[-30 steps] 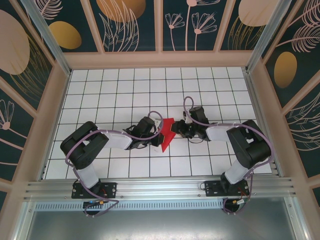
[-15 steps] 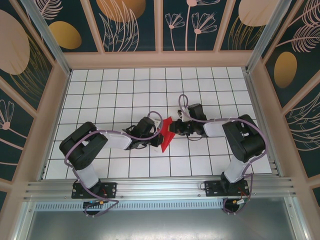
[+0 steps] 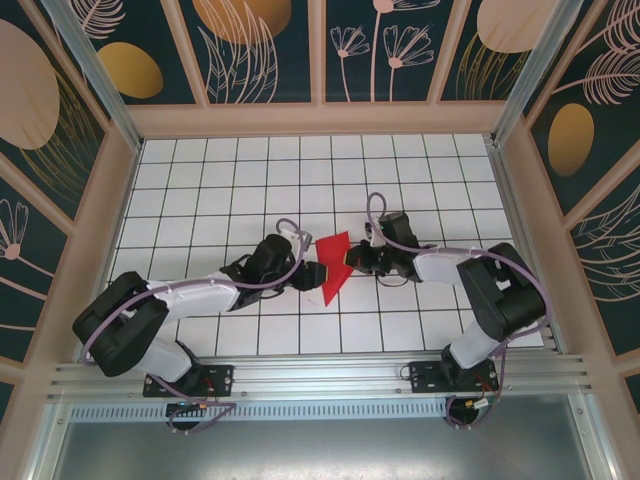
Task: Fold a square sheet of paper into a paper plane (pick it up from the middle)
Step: Fourth fold the wing at the center of the table.
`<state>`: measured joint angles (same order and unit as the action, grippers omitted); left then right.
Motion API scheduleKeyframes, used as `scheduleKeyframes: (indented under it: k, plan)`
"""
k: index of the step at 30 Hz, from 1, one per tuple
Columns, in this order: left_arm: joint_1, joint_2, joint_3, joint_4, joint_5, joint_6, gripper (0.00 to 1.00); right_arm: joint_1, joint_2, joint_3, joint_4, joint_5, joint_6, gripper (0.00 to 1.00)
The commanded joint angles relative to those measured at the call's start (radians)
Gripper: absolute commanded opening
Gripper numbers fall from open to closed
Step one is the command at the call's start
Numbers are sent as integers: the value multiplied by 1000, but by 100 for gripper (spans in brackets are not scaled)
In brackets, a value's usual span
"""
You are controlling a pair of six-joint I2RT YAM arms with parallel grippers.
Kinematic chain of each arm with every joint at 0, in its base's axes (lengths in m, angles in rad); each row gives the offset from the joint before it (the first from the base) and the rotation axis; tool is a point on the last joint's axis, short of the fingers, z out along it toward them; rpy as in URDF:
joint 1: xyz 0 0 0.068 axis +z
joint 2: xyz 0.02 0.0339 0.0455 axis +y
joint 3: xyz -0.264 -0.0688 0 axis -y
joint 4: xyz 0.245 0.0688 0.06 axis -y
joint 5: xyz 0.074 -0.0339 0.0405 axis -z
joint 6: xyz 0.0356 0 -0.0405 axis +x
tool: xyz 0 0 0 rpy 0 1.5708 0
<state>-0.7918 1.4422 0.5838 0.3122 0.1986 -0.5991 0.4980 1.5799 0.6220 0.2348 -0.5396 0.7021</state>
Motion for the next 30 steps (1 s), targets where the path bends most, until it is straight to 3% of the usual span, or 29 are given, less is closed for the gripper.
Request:
scheduleKeyframes:
  k: [1,5,10,18,30]
  plan:
    - [0,-52,-39,41,-41,-40,54,38,-71,-37,7,129,111,6]
    - [-26,-66,-43,16,-90,-23,54,86,-111,-69,9,213,188,6]
    - [-120,-38,-15,-45,-203,2,52,116,-132,-93,24,288,269,7]
    - [-193,-34,-15,-34,-287,-10,53,122,-142,-106,41,311,318,7]
    - [-267,141,134,-151,-327,76,53,132,-131,-87,35,323,328,8]
